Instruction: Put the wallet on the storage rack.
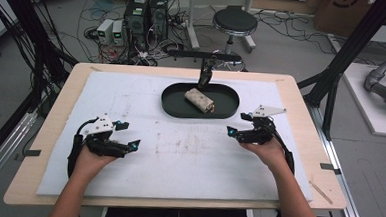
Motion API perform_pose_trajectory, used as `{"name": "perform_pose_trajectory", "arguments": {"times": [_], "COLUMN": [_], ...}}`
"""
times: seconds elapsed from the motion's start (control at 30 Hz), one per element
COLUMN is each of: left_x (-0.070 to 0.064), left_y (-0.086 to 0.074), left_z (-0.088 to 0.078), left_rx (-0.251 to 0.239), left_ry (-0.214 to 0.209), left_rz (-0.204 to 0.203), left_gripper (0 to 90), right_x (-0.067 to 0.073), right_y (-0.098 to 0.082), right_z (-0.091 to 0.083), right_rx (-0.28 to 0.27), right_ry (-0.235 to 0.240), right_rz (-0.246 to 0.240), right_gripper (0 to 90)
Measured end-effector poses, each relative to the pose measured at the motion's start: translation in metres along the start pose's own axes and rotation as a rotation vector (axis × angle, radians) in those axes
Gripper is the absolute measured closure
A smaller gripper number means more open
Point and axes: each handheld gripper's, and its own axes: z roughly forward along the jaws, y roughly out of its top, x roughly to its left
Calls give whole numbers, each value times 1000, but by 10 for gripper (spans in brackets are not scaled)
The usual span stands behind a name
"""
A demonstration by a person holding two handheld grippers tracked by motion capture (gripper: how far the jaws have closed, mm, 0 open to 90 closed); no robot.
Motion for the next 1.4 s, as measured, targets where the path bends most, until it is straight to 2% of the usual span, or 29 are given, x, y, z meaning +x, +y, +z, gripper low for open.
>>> {"name": "perform_pose_trajectory", "arguments": {"times": [0.3,0.4,0.6,0.93,1.4], "left_x": [1,2,3,2,0], "left_y": [1,2,2,1,0], "left_z": [-1,-2,-3,0,1], "left_rx": [-5,-14,-15,-8,-13], "left_ry": [-2,1,3,-2,-10], "left_rz": [3,-1,-5,-3,-3], "left_gripper": [194,194,194,194,194], "right_x": [9,12,10,4,1], "right_y": [-35,-41,-41,-43,-44], "right_z": [-20,-23,-26,-24,-25], "right_rx": [-17,3,-22,-7,-4], "right_ry": [-42,-58,-65,-65,-70], "right_rz": [19,18,42,76,87], "right_gripper": [188,188,187,187,188]}}
